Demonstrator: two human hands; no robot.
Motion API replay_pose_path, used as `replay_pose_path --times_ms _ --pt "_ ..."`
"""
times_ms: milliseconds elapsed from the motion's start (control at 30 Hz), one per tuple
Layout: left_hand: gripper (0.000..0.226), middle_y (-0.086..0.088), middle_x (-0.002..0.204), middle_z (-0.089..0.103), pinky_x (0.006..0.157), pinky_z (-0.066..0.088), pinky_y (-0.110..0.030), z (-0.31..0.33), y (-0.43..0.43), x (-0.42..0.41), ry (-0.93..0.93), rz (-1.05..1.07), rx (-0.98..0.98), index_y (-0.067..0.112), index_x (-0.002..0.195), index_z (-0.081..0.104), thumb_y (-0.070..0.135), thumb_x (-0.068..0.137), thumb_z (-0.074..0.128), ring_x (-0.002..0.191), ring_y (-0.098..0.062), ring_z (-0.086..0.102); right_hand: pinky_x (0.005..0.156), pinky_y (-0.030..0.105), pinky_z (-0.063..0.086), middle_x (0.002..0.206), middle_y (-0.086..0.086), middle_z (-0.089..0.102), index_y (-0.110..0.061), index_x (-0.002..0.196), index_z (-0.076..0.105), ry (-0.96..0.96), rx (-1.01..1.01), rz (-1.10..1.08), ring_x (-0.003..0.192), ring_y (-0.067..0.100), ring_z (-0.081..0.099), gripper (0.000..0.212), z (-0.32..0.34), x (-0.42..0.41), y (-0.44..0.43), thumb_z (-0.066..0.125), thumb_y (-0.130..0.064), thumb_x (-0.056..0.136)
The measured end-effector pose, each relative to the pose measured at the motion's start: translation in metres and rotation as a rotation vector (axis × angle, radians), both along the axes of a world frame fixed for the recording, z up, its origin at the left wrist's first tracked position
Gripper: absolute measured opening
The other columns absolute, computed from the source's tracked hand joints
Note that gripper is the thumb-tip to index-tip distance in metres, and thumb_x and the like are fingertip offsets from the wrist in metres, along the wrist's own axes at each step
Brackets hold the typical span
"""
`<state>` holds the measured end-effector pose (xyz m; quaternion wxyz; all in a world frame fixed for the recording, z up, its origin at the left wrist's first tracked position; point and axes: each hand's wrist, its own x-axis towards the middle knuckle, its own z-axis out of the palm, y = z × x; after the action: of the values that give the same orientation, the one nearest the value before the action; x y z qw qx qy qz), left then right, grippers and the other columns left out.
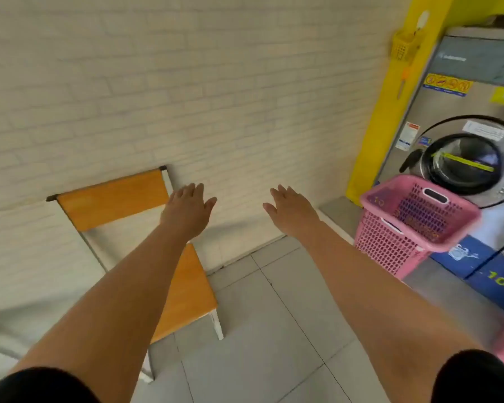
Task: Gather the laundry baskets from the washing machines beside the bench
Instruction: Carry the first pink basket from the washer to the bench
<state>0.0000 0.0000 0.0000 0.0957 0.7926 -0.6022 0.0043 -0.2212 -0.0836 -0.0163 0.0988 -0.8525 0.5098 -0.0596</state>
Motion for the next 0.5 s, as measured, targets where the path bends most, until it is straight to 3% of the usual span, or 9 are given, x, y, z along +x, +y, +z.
replay_pose_path --times_ms 200,367,500 --pt "0.062 -0.016 0.157 0.026 0.121 0.015 -0.042 -0.048 -0.045 -0.09 0.093 -0.146 0.096 0.008 0.15 0.023 0.045 0.101 0.024 0.145 -0.031 0.022 0.114 0.045 0.028 0.158 0.016 0.025 -0.007 0.148 0.029 0.136 0.01 -0.092 0.144 0.032 0.025 0.054 -0.046 -0.102 -0.016 0.026 -0.036 0.103" --pt "0.061 -0.017 0.156 0.027 0.121 0.015 -0.043 -0.082 -0.09 -0.172 0.121 -0.221 0.156 0.007 0.15 0.024 0.043 0.101 0.026 0.146 -0.031 0.023 0.118 0.044 0.02 0.16 0.014 0.02 -0.008 0.151 0.023 0.113 0.086 -0.204 0.147 0.03 0.021 0.056 -0.077 -0.189 -0.037 0.028 -0.036 0.103" --pt "0.061 -0.016 0.156 0.029 0.121 0.015 -0.041 -0.107 -0.126 -0.233 0.141 -0.29 0.19 0.007 0.15 0.025 0.044 0.101 0.027 0.145 -0.03 0.024 0.116 0.047 0.026 0.156 0.016 0.03 -0.008 0.148 0.029 0.066 0.107 -0.289 0.143 0.031 0.029 0.055 -0.098 -0.248 -0.055 0.029 -0.038 0.103"
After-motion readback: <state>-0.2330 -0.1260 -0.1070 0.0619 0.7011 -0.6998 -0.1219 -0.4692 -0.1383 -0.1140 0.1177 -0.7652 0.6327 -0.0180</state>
